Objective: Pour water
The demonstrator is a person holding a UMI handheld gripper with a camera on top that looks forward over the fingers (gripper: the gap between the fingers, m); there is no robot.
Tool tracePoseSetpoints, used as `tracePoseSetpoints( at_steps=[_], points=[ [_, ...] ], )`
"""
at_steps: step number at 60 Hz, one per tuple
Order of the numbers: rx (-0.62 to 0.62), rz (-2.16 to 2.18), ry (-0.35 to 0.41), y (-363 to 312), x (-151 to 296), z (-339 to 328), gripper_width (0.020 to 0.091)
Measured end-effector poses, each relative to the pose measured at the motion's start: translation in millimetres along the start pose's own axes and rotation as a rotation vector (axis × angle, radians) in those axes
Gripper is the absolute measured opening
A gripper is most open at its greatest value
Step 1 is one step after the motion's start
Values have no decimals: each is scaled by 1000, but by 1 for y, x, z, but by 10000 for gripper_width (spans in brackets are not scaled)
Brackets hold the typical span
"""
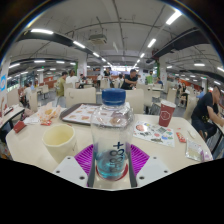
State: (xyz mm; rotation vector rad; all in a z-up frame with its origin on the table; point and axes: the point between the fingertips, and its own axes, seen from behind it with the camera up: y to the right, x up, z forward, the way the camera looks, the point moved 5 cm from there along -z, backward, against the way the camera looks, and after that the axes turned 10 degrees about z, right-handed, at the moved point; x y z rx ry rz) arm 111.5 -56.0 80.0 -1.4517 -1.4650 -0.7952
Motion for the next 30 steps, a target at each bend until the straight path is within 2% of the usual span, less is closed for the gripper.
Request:
tracePoseSetpoints(
  at_steps=[6, 9, 11, 14, 15, 17, 21, 30],
  points=[
    [-8, -2, -14, 0, -1, -1, 561],
    [-20, -3, -56, 2, -6, -2, 605],
    [-32, -4, -88, 2, -10, -2, 682],
    [-40, -8, -128, 1, -14, -7, 848],
    [-45, -8, -142, 1, -15, -9, 867],
    [-65, -2, -167, 4, -16, -17, 830],
    [-99, 13, -200, 2, -14, -38, 864],
    [-145, 65, -302, -16, -8, -109, 856]
  ],
)
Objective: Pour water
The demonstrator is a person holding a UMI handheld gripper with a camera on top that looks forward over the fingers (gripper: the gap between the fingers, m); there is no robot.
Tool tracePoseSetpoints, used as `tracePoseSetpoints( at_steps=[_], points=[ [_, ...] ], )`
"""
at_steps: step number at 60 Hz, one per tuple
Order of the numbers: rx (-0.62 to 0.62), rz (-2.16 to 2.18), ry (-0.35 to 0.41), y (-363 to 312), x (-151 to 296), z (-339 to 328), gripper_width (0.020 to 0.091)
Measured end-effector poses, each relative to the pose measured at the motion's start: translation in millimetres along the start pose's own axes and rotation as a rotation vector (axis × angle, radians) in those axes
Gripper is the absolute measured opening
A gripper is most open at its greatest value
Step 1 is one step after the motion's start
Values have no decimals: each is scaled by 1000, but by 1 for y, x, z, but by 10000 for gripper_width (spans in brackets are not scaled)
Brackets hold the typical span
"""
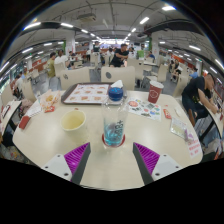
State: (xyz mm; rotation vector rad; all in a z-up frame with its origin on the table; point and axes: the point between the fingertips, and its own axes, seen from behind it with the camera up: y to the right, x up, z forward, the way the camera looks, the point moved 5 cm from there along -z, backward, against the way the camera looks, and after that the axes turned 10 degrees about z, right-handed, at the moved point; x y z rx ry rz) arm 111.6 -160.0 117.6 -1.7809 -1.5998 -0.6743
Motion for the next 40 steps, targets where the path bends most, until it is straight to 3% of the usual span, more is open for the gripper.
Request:
tracePoseSetpoints(
  at_steps=[3, 16, 40],
  points=[
    [-12, 9, -27, -7, -3, -26, 861],
    [-23, 14, -20, -28, -4, -100, 851],
    [-26, 16, 5, -37, -5, -124, 852]
  ],
)
